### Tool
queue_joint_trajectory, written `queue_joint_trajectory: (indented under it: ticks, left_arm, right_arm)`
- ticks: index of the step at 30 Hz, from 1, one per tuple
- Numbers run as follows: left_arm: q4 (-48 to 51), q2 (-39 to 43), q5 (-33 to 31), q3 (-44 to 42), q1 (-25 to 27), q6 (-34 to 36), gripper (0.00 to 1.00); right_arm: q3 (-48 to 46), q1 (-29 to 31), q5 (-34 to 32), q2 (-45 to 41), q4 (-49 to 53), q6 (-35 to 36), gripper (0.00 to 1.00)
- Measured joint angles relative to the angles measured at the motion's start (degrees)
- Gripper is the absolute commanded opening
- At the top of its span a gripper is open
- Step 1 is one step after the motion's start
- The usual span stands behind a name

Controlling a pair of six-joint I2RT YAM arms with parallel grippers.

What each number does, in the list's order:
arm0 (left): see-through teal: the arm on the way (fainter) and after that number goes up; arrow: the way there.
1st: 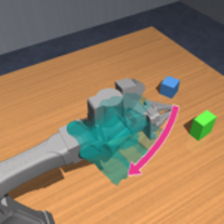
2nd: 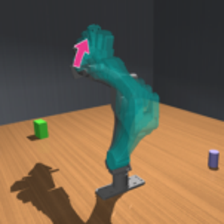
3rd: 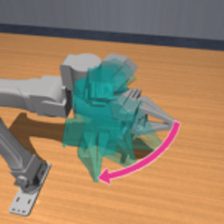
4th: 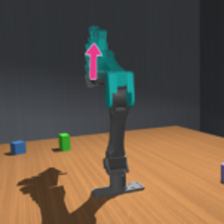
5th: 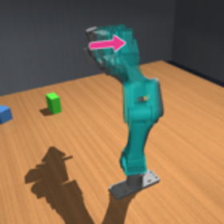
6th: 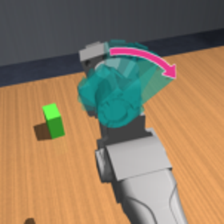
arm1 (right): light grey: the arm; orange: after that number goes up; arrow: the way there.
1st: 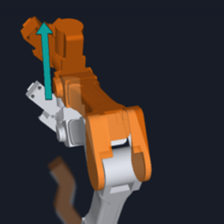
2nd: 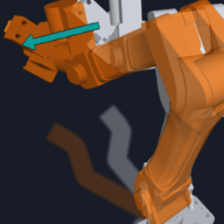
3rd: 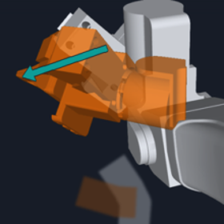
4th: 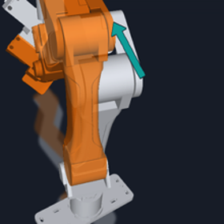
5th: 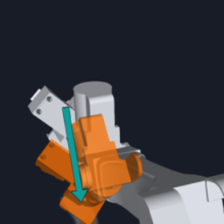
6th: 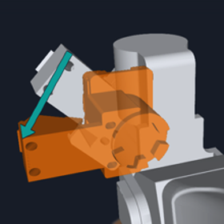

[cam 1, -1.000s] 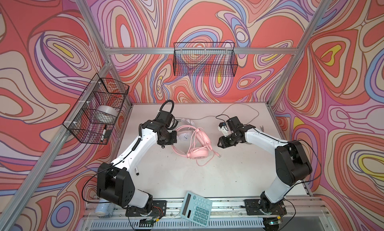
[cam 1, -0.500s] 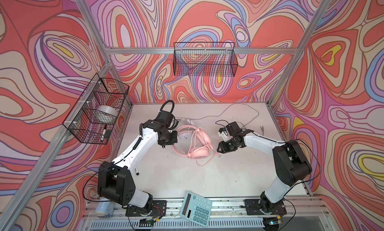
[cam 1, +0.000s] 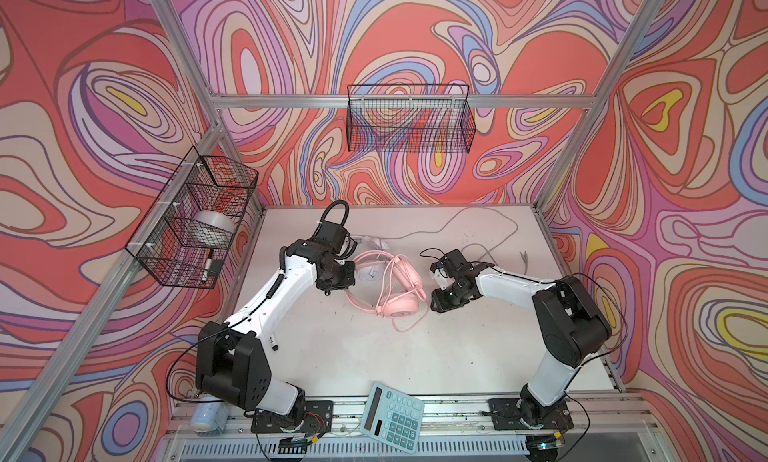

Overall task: Wrap the headphones
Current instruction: 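Lower the right gripper onto the pink cable's plug end and close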

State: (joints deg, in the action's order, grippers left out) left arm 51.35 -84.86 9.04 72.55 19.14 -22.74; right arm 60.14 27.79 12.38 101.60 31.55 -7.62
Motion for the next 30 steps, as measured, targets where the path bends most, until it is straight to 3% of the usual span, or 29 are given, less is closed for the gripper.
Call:
queue_joint_trajectory:
  ticks: [15,30]
  left_arm:
    - [0.00,0.00,-0.02,-0.02,0.00,0.00,0.00]
    - [0.00,0.00,-0.04,-0.02,0.00,-0.48,0.00]
  right_arm:
    - [1.81,1.68,-4.50,1.57,1.03,-0.24,0.29]
    - [0.63,1.55,-3.56,0.85,0.11,0.35,0.05]
